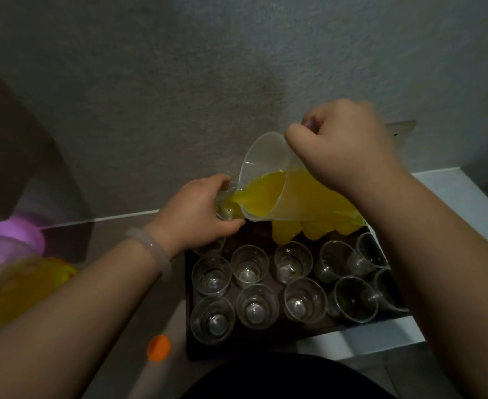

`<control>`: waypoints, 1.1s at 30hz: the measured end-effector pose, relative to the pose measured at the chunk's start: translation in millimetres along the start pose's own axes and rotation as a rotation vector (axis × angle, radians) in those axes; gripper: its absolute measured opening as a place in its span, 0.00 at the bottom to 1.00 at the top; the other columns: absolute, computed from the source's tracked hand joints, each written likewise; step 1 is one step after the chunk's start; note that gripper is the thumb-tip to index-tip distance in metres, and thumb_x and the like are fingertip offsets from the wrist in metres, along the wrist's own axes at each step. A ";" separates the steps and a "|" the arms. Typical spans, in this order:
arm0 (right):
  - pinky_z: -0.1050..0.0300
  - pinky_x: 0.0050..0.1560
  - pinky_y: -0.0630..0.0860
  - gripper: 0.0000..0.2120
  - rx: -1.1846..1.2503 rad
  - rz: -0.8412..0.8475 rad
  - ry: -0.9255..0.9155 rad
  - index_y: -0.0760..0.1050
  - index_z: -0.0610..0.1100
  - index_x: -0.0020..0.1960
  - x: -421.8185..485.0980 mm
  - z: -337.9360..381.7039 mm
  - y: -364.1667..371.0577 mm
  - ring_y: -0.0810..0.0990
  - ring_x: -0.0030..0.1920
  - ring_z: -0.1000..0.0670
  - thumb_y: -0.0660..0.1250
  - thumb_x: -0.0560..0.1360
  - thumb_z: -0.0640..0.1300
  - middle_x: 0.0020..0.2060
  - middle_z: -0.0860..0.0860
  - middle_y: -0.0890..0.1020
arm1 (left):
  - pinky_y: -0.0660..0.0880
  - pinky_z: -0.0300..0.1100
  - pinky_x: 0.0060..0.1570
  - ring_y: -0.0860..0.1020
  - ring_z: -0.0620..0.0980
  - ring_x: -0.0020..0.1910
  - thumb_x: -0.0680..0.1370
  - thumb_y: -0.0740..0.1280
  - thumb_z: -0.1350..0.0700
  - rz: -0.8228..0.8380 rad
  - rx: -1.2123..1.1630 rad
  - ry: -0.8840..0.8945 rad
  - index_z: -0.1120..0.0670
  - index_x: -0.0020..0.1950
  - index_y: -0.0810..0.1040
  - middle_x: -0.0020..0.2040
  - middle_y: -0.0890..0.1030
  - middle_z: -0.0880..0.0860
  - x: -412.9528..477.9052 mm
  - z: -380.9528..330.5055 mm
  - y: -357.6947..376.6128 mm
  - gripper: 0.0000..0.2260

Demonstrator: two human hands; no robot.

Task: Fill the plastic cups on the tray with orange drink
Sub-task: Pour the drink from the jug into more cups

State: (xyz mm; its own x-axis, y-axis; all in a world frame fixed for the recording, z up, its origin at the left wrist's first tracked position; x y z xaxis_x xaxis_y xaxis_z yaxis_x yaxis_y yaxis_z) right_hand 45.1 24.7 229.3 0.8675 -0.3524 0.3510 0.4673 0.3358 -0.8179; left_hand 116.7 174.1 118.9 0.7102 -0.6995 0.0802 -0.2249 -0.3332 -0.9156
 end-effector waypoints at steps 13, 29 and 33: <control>0.59 0.28 0.55 0.17 -0.100 0.049 -0.051 0.66 0.44 0.28 -2.2 15.2 -10.2 0.63 0.25 0.50 0.60 0.73 0.50 0.22 0.49 0.65 | 0.69 0.41 0.60 0.75 0.50 0.62 0.66 0.74 0.40 0.007 0.041 -0.015 0.53 0.70 0.70 0.64 0.77 0.52 -2.9 -5.9 4.9 0.36; 0.60 0.27 0.53 0.18 -0.125 0.064 -0.065 0.64 0.44 0.28 -7.8 13.9 -17.5 0.62 0.24 0.51 0.60 0.73 0.50 0.22 0.50 0.64 | 0.69 0.40 0.61 0.73 0.49 0.64 0.68 0.74 0.42 0.020 0.023 -0.021 0.53 0.72 0.68 0.65 0.76 0.51 -10.3 -19.9 7.5 0.36; 0.60 0.27 0.52 0.18 -0.120 0.062 -0.070 0.63 0.44 0.27 -8.4 15.0 -18.3 0.60 0.24 0.50 0.60 0.73 0.50 0.22 0.50 0.63 | 0.69 0.40 0.61 0.73 0.50 0.64 0.68 0.74 0.42 0.018 0.019 -0.024 0.52 0.71 0.68 0.65 0.76 0.51 -10.9 -20.2 6.3 0.36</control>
State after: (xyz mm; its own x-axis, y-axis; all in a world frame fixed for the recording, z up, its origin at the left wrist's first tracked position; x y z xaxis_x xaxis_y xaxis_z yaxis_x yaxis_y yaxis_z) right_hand 31.9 34.6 248.1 0.9059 -0.2706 0.3257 0.3923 0.2469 -0.8861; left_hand 94.1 166.8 120.3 0.7219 -0.6899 0.0540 -0.2256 -0.3084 -0.9241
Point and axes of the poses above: each hand's wrist, its own x-axis towards the middle knuckle, its own y-axis out of the palm, z = x × y, the point moved 10 cm from there along x, towards the middle knuckle
